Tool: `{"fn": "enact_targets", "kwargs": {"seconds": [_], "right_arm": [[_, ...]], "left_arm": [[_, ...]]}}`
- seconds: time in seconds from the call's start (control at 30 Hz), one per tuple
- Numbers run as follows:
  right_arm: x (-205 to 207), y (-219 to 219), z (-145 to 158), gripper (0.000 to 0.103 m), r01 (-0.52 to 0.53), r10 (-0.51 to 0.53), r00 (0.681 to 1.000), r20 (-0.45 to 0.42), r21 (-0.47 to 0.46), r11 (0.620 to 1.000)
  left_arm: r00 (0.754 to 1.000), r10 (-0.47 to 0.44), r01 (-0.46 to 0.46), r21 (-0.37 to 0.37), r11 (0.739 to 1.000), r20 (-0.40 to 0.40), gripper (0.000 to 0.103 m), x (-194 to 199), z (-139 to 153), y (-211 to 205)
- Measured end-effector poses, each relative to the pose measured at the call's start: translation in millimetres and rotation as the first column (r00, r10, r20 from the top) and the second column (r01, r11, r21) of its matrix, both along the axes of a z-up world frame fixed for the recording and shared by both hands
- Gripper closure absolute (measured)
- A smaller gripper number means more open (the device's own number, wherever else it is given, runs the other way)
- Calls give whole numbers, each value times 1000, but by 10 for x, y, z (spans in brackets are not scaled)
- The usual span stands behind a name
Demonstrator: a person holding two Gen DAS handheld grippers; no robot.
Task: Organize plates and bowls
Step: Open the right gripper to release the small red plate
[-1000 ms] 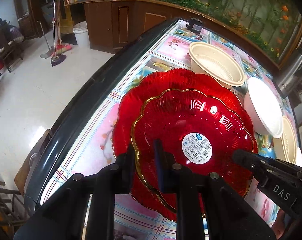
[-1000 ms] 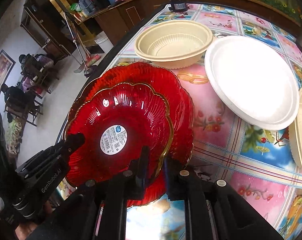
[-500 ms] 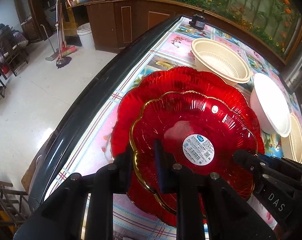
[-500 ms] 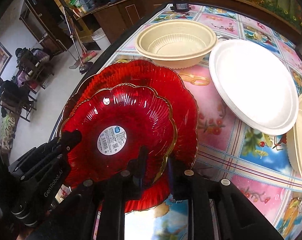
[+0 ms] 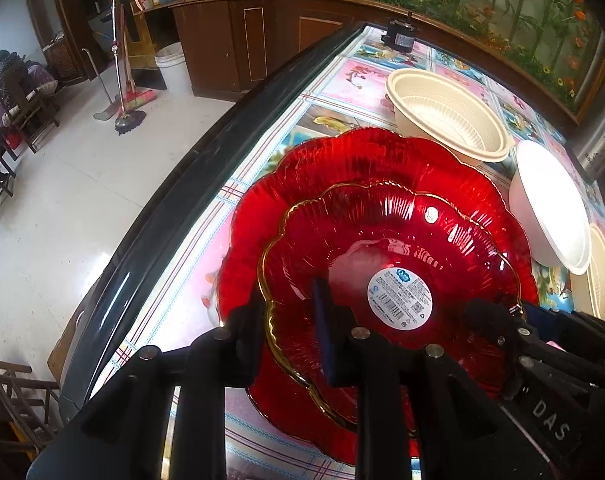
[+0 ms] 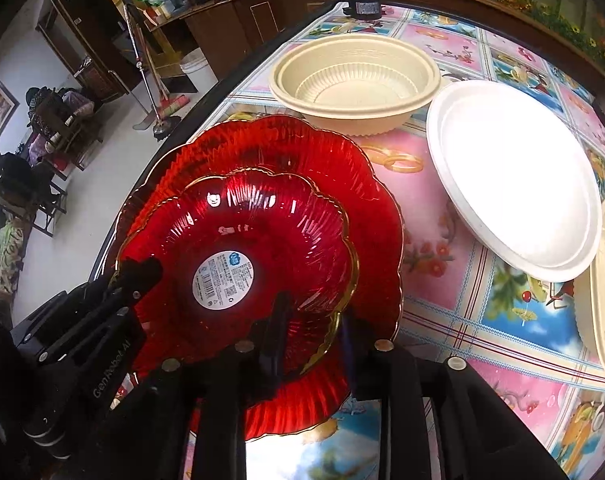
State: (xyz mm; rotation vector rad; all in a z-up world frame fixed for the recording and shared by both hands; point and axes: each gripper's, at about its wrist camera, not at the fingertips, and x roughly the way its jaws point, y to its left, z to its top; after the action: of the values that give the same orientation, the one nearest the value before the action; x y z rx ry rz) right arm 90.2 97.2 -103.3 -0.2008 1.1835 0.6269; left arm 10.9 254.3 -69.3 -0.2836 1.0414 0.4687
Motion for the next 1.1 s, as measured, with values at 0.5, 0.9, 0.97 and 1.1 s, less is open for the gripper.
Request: {"fn": "enact_targets", "kwargs": {"seconds": [0.5, 0.9, 0.97, 1.1], "right_arm": [[-21, -139, 194, 47, 21, -21, 1000, 4, 54, 998], [-373, -885, 326, 36, 64, -74, 997, 17, 332, 941], [-441, -1108, 299, 33, 98, -111, 994, 12, 386, 917], [-591, -1556, 227, 33, 172, -186, 982, -11, 444, 880]], "left_arm": [[1000, -14, 13, 26, 1000, 23, 43, -35, 167, -99], [977, -3, 3, 1, 1000, 212, 27, -296, 482, -256], [963, -10, 23, -47, 999, 269, 25, -362, 521, -330], [945, -49, 85, -97, 992, 325, 22, -429, 550, -556]]}}
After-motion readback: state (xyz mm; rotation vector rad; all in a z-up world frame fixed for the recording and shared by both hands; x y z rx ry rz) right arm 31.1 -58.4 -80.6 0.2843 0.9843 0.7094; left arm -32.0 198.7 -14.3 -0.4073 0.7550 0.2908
